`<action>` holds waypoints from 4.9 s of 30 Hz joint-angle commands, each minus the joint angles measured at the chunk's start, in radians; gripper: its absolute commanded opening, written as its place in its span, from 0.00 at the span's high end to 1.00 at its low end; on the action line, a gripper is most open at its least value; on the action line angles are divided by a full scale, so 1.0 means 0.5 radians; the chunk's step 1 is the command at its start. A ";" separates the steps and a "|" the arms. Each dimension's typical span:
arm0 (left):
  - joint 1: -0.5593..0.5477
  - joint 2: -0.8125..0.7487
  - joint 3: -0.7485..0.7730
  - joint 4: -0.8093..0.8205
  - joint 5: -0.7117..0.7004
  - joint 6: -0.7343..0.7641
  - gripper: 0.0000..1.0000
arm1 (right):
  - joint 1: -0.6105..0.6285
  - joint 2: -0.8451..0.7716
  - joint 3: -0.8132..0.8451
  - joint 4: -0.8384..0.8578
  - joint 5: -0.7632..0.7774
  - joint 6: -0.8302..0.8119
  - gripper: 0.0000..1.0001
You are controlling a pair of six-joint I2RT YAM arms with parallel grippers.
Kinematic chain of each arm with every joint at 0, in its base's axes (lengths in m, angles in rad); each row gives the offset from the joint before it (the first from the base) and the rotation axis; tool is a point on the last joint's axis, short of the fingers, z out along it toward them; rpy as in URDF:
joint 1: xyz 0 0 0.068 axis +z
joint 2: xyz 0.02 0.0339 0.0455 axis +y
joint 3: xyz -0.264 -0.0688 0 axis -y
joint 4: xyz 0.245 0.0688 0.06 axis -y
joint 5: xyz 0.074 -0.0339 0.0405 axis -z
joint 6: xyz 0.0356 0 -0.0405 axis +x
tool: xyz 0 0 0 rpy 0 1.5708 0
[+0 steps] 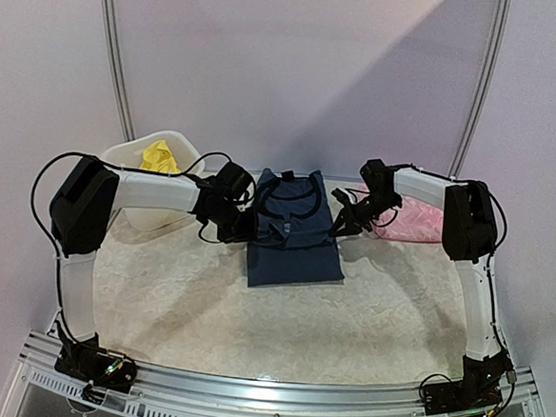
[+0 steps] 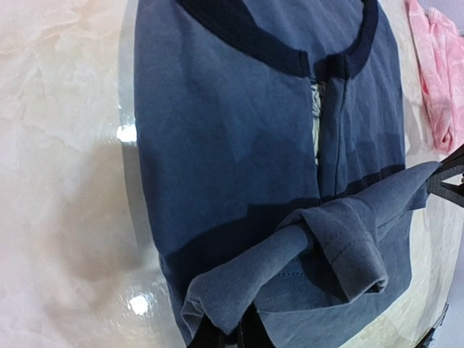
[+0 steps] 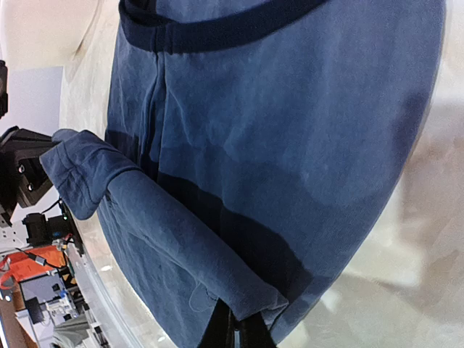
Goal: Fold and stack the mixed laundry pile
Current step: Fold the rectangle-folded tank top at the center of the board, then pick up the 2/3-rectangle-folded tank top from the center of the board.
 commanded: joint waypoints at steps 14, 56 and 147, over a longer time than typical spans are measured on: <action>0.056 -0.373 -0.167 -0.017 -0.062 -0.015 0.58 | -0.215 -0.333 -0.390 0.116 -0.042 0.030 0.53; -0.352 -0.339 -1.130 0.945 -0.105 -1.071 0.68 | -0.039 -0.289 -1.141 0.300 -0.557 0.121 0.55; -0.170 -0.300 -1.041 0.864 0.331 -1.140 1.00 | -0.040 -0.343 -1.190 0.363 -0.734 0.236 1.00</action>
